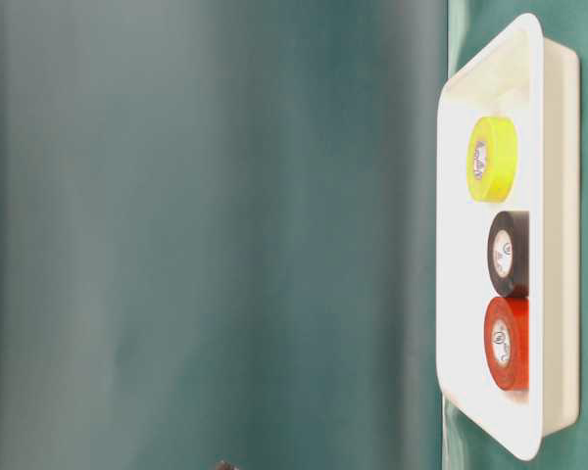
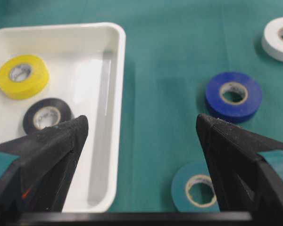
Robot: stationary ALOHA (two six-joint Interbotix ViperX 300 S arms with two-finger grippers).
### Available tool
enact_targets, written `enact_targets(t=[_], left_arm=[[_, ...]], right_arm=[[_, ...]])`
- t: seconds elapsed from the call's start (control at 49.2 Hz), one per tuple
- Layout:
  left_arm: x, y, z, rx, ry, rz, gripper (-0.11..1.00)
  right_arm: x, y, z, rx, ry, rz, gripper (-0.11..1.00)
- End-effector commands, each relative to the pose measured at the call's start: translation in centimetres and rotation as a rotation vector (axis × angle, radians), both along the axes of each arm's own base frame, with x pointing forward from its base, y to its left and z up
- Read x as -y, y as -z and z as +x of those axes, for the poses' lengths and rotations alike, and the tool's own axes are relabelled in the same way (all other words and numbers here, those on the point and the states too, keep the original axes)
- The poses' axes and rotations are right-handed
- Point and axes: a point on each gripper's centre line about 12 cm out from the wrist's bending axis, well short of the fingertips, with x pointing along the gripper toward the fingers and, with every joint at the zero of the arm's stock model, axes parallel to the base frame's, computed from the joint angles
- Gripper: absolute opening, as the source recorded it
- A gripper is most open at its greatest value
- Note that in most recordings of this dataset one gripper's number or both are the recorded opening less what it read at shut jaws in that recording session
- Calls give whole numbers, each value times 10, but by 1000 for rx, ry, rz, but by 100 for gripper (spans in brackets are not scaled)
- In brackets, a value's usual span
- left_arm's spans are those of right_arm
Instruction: Pick up the tape from a random location and place it into the white case.
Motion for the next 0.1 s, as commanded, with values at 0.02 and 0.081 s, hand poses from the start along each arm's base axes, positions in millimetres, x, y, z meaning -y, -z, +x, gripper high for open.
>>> enact_targets(t=[0.02, 0.081], left_arm=[[1, -9, 3, 43, 4, 2, 97], [2, -10, 4, 52, 6, 1, 97]], right_arm=[[0, -20, 5, 84, -7, -11, 86], [-1, -26, 6, 116, -13, -14, 86]])
